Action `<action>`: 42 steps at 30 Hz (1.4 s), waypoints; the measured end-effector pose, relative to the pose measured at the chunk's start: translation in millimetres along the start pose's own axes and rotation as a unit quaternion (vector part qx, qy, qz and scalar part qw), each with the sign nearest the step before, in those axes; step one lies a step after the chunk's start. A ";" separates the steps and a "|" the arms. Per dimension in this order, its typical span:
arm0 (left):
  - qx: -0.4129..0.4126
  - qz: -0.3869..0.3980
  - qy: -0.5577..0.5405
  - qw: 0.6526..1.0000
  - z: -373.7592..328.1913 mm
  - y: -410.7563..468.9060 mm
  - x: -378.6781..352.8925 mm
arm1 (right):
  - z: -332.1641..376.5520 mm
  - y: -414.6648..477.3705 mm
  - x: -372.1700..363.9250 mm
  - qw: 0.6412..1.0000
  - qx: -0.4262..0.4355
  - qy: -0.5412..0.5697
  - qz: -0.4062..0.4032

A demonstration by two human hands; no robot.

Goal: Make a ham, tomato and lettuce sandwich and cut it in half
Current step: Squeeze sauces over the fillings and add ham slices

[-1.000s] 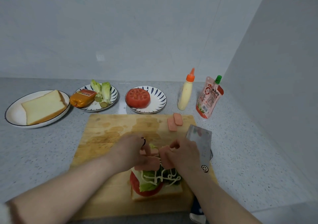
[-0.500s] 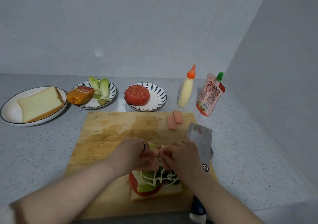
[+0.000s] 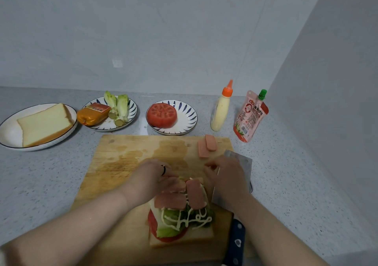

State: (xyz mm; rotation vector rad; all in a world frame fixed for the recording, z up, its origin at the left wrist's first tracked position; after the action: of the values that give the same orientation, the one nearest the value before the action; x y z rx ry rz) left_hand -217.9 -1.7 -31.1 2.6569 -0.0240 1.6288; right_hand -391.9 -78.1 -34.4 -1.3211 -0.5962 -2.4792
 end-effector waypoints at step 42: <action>0.154 -0.008 -0.171 0.973 -28.0 149.9 -16.8 | -41.7 74.6 13.2 0.931 -0.256 0.258 0.040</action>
State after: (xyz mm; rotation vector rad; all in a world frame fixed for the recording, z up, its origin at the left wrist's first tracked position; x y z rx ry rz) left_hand -254.4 -150.7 -31.3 3.1290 0.2630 1.2372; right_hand -398.2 -164.1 -27.1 -0.7285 0.2397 -2.8474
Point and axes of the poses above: each hand's wrist, its own y-axis towards the middle knuckle, its own x-axis out of the back of the hand, z = x × y, the point moved 1 cm from there along y, towards the middle knuckle, and after that the axes turned 2 degrees about -z, right-handed, at the moved point
